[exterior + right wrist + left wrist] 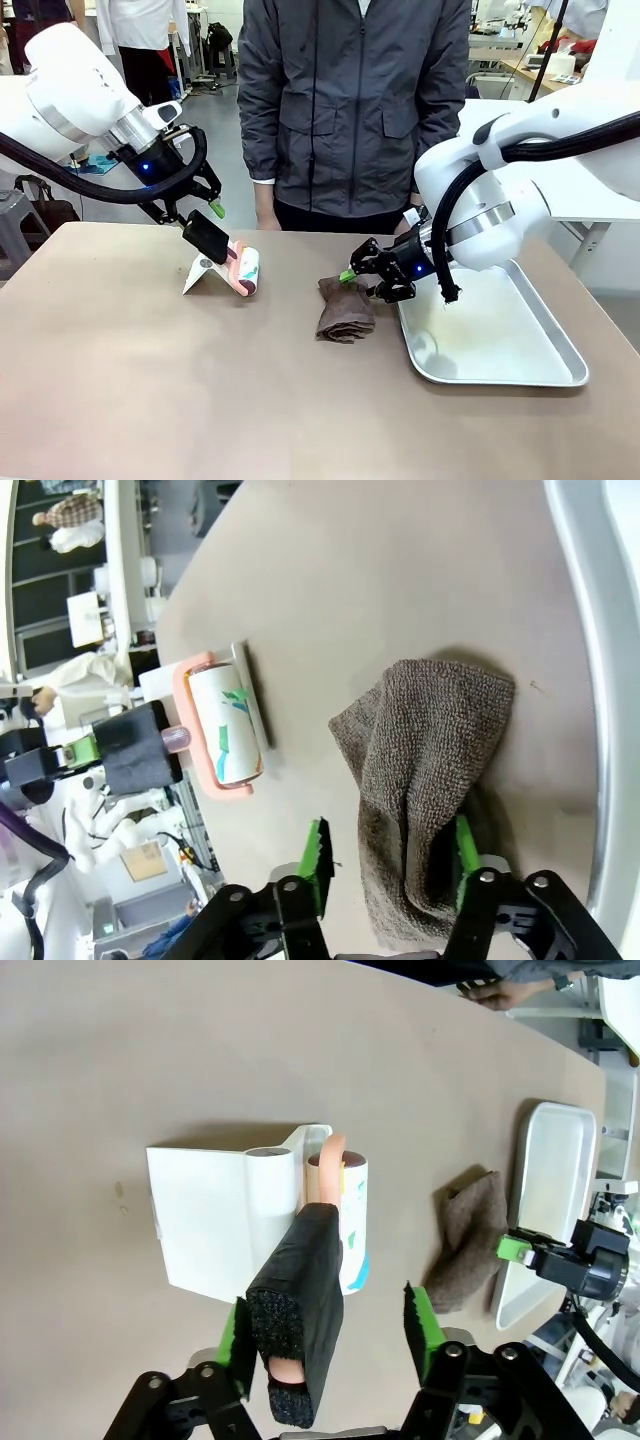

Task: Clean the surface of the table.
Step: Return the Lint Roller and towel to their original positions.

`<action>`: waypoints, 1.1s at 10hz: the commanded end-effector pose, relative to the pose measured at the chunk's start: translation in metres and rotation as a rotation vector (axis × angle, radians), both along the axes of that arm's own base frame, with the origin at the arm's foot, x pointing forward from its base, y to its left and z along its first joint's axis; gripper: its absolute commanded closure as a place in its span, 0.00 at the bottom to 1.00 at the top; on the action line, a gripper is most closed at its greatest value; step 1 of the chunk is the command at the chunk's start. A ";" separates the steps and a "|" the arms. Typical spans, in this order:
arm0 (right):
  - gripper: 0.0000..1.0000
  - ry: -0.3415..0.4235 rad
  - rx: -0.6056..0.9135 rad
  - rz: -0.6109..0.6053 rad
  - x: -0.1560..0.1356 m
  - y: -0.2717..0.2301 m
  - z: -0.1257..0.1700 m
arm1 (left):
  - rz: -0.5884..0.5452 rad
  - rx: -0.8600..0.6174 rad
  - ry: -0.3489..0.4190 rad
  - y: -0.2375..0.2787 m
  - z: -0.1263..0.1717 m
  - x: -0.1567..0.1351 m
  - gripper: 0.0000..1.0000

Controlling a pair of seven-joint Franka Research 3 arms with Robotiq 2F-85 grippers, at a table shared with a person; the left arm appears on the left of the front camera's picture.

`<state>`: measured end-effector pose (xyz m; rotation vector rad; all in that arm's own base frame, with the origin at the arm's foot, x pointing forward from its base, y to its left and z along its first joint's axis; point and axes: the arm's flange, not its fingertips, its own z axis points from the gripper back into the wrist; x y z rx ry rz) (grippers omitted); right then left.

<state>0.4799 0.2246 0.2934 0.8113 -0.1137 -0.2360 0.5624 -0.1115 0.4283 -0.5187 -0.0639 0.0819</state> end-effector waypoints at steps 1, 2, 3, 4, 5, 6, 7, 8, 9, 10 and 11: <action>0.04 0.019 0.027 0.002 0.007 -0.002 0.007 | 0.048 0.002 -0.019 0.008 0.010 -0.007 0.00; 0.00 0.014 0.039 0.012 0.007 -0.006 0.010 | 0.053 -0.009 -0.036 0.013 0.017 -0.014 0.00; 0.00 0.003 0.041 0.013 0.005 -0.011 0.014 | 0.052 -0.016 -0.062 0.015 0.025 -0.024 0.00; 0.00 -0.011 0.073 0.020 0.000 -0.019 0.019 | 0.031 -0.042 -0.092 0.019 0.034 -0.038 0.00; 0.00 -0.030 0.125 0.028 -0.007 -0.032 0.026 | 0.011 -0.090 -0.114 0.027 0.043 -0.055 0.00; 0.00 -0.057 0.201 0.036 -0.018 -0.050 0.035 | -0.021 -0.156 -0.157 0.040 0.054 -0.079 0.00; 0.00 -0.075 0.269 0.035 -0.030 -0.068 0.042 | -0.038 -0.220 -0.200 0.057 0.063 -0.103 0.00; 0.00 -0.092 0.347 0.028 -0.042 -0.089 0.046 | -0.051 -0.297 -0.247 0.077 0.068 -0.127 0.00; 0.00 -0.105 0.430 0.009 -0.055 -0.113 0.048 | -0.007 -0.373 -0.284 0.099 0.067 -0.148 0.00; 0.00 -0.110 0.522 -0.042 -0.068 -0.140 0.049 | 0.002 -0.464 -0.309 0.123 0.062 -0.167 0.00; 0.00 -0.123 0.636 -0.075 -0.082 -0.169 0.048 | 0.006 -0.585 -0.317 0.150 0.051 -0.185 0.00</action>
